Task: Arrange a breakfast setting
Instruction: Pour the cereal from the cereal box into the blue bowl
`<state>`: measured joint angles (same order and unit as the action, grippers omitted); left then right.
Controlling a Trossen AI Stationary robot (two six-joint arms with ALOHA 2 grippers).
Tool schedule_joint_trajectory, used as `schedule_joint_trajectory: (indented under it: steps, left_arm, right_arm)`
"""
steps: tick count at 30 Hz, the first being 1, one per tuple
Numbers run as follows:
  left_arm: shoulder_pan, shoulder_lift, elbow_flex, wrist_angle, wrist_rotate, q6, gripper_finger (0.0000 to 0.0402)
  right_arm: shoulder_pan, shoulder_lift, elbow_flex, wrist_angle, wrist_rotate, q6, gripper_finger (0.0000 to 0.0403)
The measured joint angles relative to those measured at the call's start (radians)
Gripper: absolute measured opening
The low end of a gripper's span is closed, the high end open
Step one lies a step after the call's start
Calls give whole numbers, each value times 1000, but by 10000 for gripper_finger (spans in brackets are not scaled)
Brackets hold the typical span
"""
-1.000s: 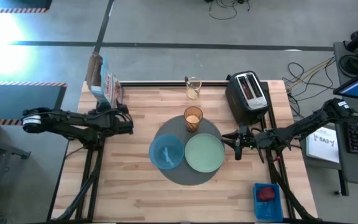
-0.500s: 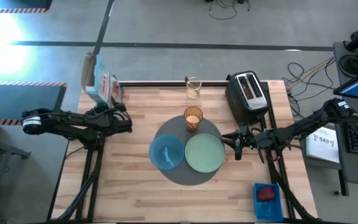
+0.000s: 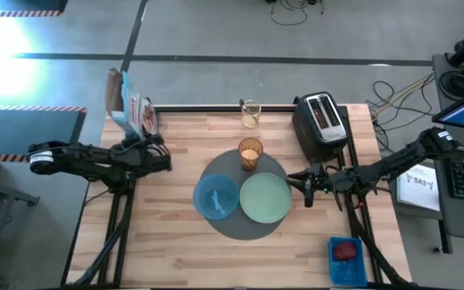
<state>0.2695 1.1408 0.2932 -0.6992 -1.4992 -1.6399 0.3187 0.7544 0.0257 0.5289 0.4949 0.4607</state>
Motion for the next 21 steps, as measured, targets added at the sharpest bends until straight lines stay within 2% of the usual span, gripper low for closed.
schedule_joint_trajectory:
  steps: [4, 8, 12, 17, 21]
  left_arm:
    - [0, 0, 35, -4, 16, 83, 158]
    - [-1, 0, 97, -7, 48, 243, 126]
    - [-2, 1, 163, -6, 49, 359, 120]
    - [-18, 1, 228, -54, 45, 378, 118]
    - [-77, 1, 299, -122, 50, 380, 118]
  right_arm:
    - [0, 0, 0, 0, 0, 0, 114]
    - [0, 0, 0, 0, 0, 0, 114]
    - [0, 0, 0, 0, 0, 0, 114]
    - [0, 0, 0, 0, 0, 0, 114]
    - [0, 0, 0, 0, 0, 0, 114]
